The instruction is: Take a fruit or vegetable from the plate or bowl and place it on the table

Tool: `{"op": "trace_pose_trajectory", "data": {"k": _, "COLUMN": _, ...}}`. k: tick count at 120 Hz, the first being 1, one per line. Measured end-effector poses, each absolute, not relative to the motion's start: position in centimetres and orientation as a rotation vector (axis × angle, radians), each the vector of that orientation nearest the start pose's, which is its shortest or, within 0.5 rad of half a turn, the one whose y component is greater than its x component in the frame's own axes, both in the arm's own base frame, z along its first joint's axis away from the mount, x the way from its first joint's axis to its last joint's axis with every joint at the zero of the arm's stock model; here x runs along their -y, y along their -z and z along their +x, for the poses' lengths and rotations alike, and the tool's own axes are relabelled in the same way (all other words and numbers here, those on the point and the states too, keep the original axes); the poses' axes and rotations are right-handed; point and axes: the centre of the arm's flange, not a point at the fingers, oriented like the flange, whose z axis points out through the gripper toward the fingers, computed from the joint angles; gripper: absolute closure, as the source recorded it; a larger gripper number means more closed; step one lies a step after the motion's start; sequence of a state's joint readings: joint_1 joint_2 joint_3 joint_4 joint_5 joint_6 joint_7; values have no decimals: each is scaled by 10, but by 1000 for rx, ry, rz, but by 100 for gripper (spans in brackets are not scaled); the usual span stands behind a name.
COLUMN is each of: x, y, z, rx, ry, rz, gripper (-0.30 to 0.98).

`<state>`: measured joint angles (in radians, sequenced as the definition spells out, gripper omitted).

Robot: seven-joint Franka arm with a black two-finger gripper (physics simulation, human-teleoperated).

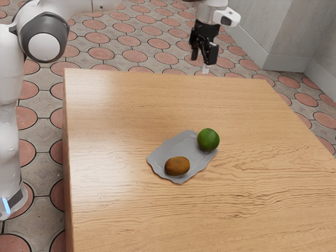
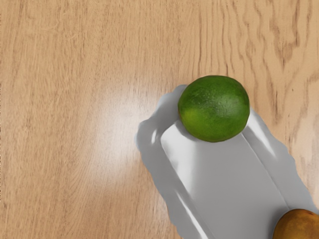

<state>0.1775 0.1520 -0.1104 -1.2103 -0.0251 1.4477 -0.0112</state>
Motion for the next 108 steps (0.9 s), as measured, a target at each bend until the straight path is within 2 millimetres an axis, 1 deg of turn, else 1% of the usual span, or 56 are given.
{"op": "trace_pose_trajectory", "data": {"k": 16, "x": -42, "y": -699, "z": 584, "rx": 147, "ry": 180, "rz": -3172, "gripper": 0}}
{"op": "trace_pose_trajectory", "data": {"k": 32, "x": -43, "y": -697, "z": 587, "rx": 165, "ry": 192, "rz": -3171, "gripper": 0}}
{"op": "trace_pose_trajectory", "data": {"k": 42, "x": -30, "y": -700, "z": 587, "rx": 158, "ry": 207, "rz": -3174, "gripper": 0}}
{"op": "trace_pose_trajectory", "data": {"k": 47, "x": -26, "y": -701, "z": 587, "rx": 162, "ry": 211, "rz": -3172, "gripper": 0}}
{"op": "trace_pose_trajectory", "data": {"k": 68, "x": -34, "y": -701, "z": 587, "rx": 217, "ry": 216, "rz": -3161, "gripper": 0}}
{"op": "trace_pose_trajectory", "data": {"k": 79, "x": -40, "y": -693, "z": 585, "rx": 233, "ry": 155, "rz": -3161, "gripper": 0}}
{"op": "trace_pose_trajectory", "data": {"k": 92, "x": -37, "y": -681, "z": 582, "rx": 229, "ry": 56, "rz": -3163, "gripper": 0}}
{"op": "trace_pose_trajectory", "data": {"k": 102, "x": -35, "y": -659, "z": 577, "rx": 228, "ry": -54, "rz": -3161, "gripper": 0}}
{"op": "trace_pose_trajectory", "data": {"k": 108, "x": -32, "y": -651, "z": 574, "rx": 226, "ry": -100, "rz": -3159, "gripper": 0}}
